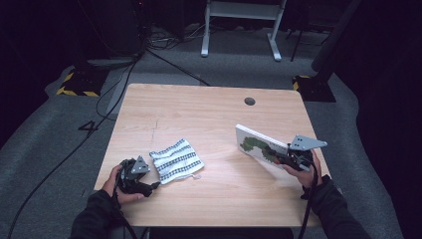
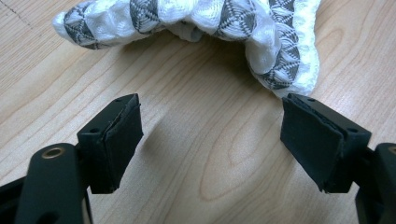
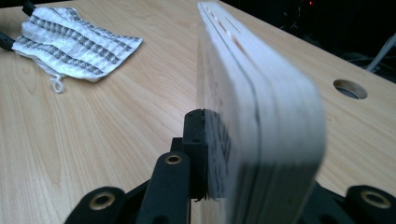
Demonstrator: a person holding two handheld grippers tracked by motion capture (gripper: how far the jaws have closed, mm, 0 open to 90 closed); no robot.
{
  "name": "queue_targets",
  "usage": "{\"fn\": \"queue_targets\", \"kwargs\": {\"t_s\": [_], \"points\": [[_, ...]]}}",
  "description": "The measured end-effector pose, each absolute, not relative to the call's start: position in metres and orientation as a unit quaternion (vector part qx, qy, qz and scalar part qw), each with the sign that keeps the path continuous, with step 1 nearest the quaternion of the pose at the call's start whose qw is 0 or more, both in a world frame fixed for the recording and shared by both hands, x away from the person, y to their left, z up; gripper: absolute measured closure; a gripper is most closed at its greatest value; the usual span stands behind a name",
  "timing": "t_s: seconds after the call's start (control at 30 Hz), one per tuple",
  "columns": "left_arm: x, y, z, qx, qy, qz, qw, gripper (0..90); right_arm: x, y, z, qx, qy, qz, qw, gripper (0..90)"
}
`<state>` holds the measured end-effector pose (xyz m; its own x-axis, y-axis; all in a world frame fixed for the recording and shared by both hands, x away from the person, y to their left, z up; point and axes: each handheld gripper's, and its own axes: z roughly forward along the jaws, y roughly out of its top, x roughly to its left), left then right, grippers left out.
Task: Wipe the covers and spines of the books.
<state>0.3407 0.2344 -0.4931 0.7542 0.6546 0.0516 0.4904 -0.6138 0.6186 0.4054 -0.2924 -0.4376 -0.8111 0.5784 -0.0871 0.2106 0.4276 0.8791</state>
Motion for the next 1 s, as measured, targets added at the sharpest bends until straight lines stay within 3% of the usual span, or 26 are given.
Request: {"fn": "queue_targets", "kwargs": {"t_s": [0.63, 0.73, 1.0], "points": [[0.344, 0.236, -0.494, 0.885, 0.329, 0.130, 0.301, 18.4, 0.444, -0.309, -0.447, 0.313, 0.822, 0.454, 0.145, 69.9], [0.344, 0.236, -0.495, 0.884, 0.333, 0.129, 0.302, 17.5, 0.452, -0.307, -0.448, 0.326, 0.820, 0.445, 0.153, 58.1], [0.344, 0.237, -0.496, 0.881, 0.339, 0.126, 0.306, 17.4, 0.462, -0.323, -0.448, 0.373, 0.811, 0.422, 0.162, 41.7]]}}
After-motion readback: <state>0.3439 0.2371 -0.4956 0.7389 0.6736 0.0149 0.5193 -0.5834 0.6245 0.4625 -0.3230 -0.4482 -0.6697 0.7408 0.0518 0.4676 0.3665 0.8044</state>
